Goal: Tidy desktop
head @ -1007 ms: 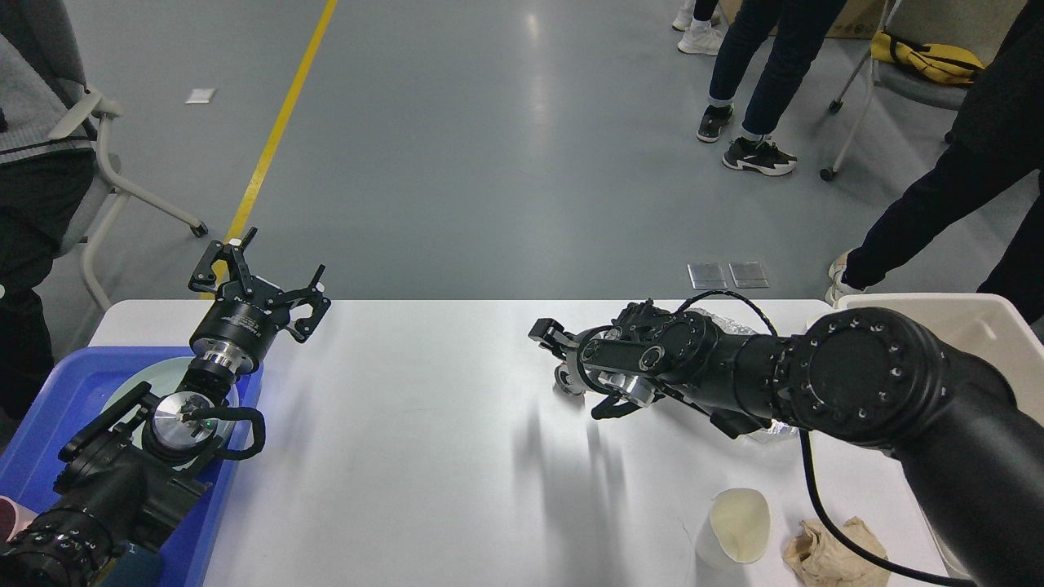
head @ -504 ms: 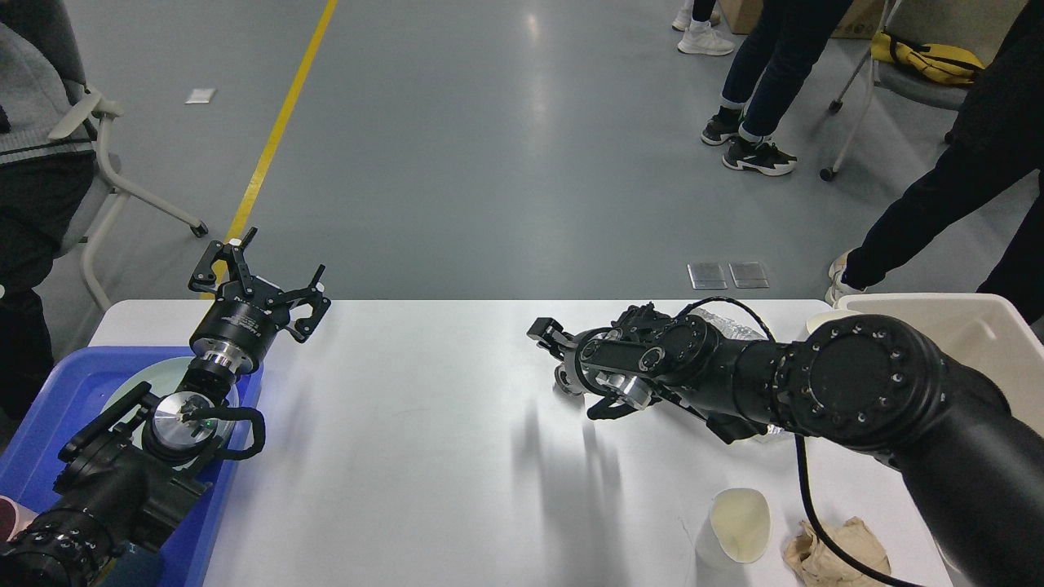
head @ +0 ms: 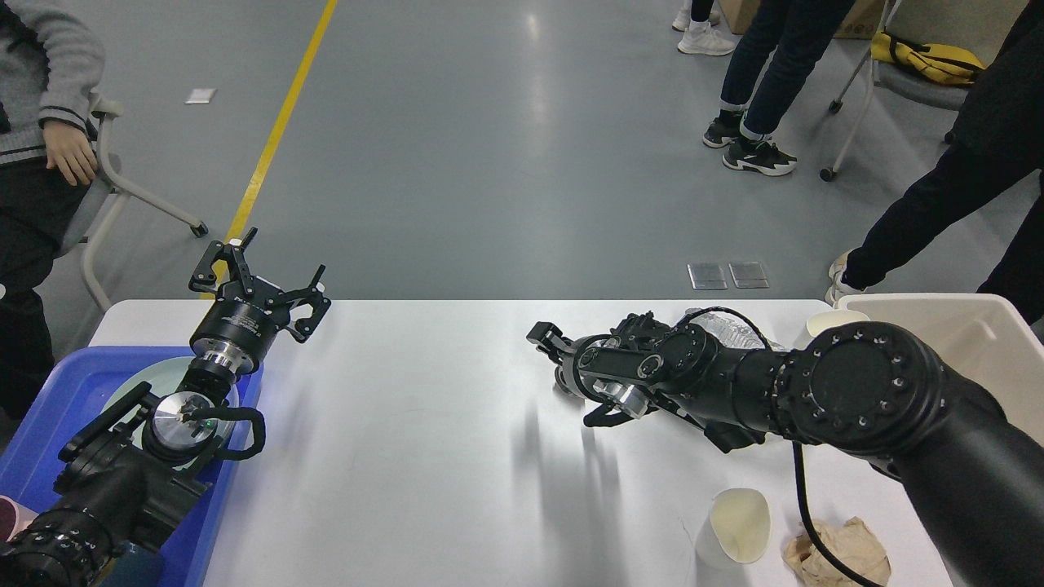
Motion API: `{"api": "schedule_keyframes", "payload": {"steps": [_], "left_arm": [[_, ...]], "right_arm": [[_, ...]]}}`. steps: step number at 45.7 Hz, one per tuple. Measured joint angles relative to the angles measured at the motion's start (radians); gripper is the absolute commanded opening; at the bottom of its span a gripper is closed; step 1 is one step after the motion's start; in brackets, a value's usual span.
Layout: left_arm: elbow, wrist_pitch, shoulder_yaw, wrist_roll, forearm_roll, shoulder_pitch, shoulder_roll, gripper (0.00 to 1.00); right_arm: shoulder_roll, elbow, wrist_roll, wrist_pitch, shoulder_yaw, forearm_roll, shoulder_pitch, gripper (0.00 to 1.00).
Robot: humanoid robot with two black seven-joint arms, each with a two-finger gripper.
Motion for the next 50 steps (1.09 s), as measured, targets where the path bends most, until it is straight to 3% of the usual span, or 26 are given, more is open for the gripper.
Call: {"api": "schedule_keyframes", "payload": {"steps": [21,38,50], "left_arm": [[0.0,-0.001,0.0,0.0,0.0,0.001,0.0,0.96],[0.0,-0.001,0.0,0.0,0.0,0.001,0.0,0.96],[0.0,-0.001,0.0,0.0,0.0,0.001,0.0,0.96]], "right_arm": [[-0.014,-0.037,0.006,-0.036,0.026,-0.063,-0.073,1.0],[-0.016,-0.07,0.012,-0.079,0.21,-0.064,-0.143,1.0],[-0.016,-0.068,0.101,-0.169,0.216,-0.096,-0.194,1.0]]}}
